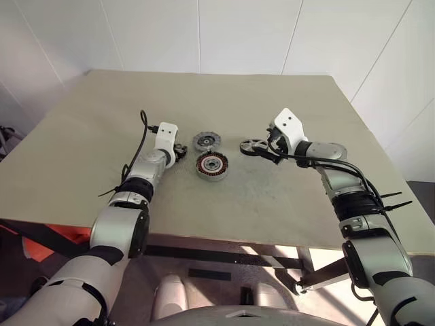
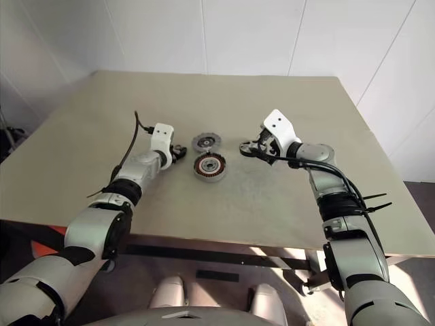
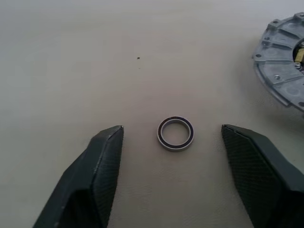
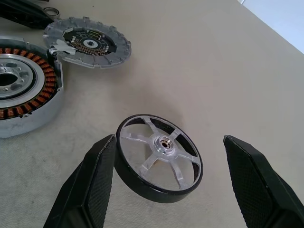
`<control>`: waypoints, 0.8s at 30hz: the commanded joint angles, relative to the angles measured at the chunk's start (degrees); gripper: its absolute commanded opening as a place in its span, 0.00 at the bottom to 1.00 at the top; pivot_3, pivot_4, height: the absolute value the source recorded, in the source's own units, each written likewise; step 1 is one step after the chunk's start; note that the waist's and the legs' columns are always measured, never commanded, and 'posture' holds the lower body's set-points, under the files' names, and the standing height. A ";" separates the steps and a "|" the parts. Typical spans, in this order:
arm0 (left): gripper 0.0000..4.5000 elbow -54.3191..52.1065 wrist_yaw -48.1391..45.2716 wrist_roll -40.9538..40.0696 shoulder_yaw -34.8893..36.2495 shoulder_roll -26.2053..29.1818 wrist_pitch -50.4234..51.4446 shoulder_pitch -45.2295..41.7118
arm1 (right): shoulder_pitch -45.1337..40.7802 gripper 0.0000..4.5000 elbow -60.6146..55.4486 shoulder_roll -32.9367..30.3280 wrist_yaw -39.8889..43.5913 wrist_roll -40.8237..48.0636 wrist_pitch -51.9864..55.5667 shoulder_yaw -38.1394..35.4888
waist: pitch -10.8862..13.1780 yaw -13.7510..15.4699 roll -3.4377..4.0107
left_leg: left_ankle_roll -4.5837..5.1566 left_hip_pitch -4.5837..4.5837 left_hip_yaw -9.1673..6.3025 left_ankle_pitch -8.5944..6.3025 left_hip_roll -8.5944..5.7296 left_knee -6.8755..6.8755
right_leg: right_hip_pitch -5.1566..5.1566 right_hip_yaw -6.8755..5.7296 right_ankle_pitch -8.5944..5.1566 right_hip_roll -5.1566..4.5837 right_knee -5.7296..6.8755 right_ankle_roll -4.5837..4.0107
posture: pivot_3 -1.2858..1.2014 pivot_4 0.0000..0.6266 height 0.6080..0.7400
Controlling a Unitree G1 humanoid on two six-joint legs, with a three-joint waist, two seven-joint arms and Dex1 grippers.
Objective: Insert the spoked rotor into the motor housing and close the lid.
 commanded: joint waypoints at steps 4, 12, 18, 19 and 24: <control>0.72 0.65 -0.85 0.65 -0.47 0.00 0.06 -0.24 | -1.93 0.91 -0.45 0.03 -0.89 0.73 -0.74 -0.87 | 0.00 0.02 0.00 | 0.01 -0.01 0.00 0.00 0.00 0.00 | 0.02 0.00 0.00 0.00 -0.02 0.00 | 0.52 0.00 1.00; 0.45 0.27 -1.50 0.68 -0.37 0.08 0.17 -0.14 | -2.33 0.91 0.12 0.28 -1.42 0.67 -1.04 -0.90 | 0.00 -0.03 0.00 | 0.01 0.01 0.00 0.00 0.00 -0.01 | 0.02 -0.01 0.00 0.00 -0.04 0.00 | 0.52 0.00 1.00; 0.45 0.22 -2.10 0.53 -0.23 0.13 -0.10 -0.12 | -2.45 0.91 0.42 0.34 -1.73 0.67 -1.13 -1.03 | 0.00 -0.02 0.00 | 0.01 0.00 0.00 -0.01 0.00 -0.03 | 0.02 -0.01 0.00 0.00 -0.07 0.00 | 0.52 0.00 1.00; 0.37 0.23 -2.16 0.50 -0.19 0.12 -0.11 -0.14 | -2.47 0.91 0.48 0.32 -1.85 0.66 -1.14 -1.05 | 0.00 -0.02 0.00 | 0.01 0.00 0.00 -0.01 0.00 -0.03 | 0.02 -0.01 0.00 0.00 -0.07 0.00 | 0.52 0.00 1.00; 0.19 0.33 -1.88 0.35 0.11 0.10 0.15 -0.36 | -2.73 0.91 0.94 0.28 -2.30 0.66 -1.25 -1.06 | 0.00 -0.07 0.00 | 0.01 0.02 0.00 0.00 0.01 -0.04 | 0.02 -0.01 0.00 0.00 -0.07 0.00 | 0.52 0.00 1.00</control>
